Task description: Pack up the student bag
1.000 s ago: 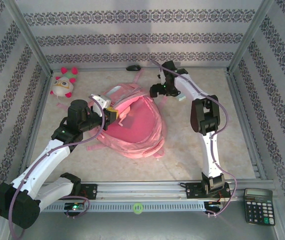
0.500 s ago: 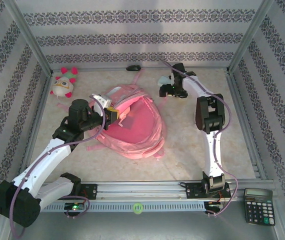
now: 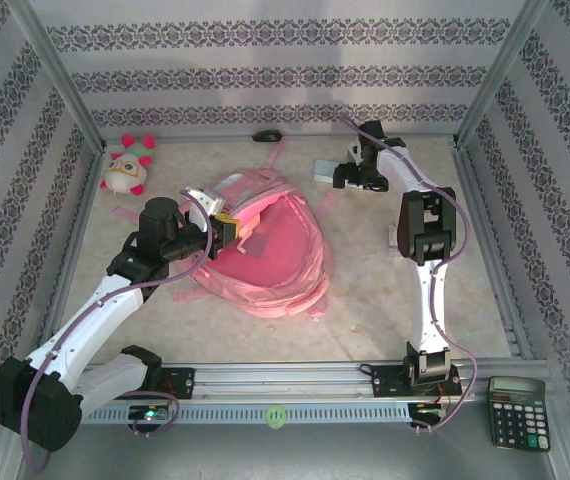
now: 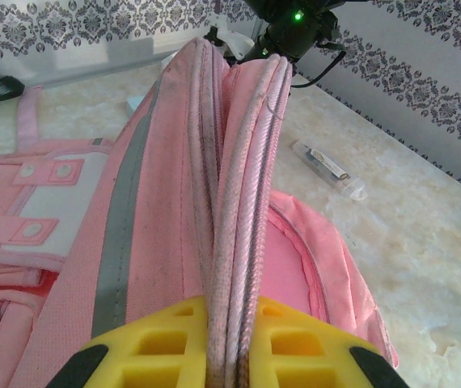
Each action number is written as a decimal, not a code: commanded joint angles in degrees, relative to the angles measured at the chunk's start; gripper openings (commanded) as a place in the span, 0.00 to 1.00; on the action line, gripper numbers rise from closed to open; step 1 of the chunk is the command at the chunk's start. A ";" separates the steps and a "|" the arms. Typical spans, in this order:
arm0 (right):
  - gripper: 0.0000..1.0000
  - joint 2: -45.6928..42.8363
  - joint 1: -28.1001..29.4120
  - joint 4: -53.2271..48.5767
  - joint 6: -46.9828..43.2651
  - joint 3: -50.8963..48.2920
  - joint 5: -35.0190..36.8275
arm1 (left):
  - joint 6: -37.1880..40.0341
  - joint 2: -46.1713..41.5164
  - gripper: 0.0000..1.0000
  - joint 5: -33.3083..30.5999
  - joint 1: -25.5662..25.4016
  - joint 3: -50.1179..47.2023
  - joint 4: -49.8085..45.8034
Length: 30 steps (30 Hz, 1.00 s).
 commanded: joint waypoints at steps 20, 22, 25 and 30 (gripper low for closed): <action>0.73 8.70 -6.46 9.24 24.59 12.65 -6.50 | 0.20 -0.31 0.00 0.60 0.43 1.92 4.22; 0.72 9.49 -6.57 10.14 24.94 12.77 -7.35 | 0.32 -0.22 0.00 0.55 0.45 1.92 4.00; 0.76 10.55 -6.50 10.14 23.95 13.53 -8.31 | 0.42 -0.08 0.00 0.50 0.46 2.05 3.86; 0.76 8.69 -6.07 9.25 22.14 10.21 -10.67 | 0.51 0.01 0.00 0.43 0.49 1.88 3.97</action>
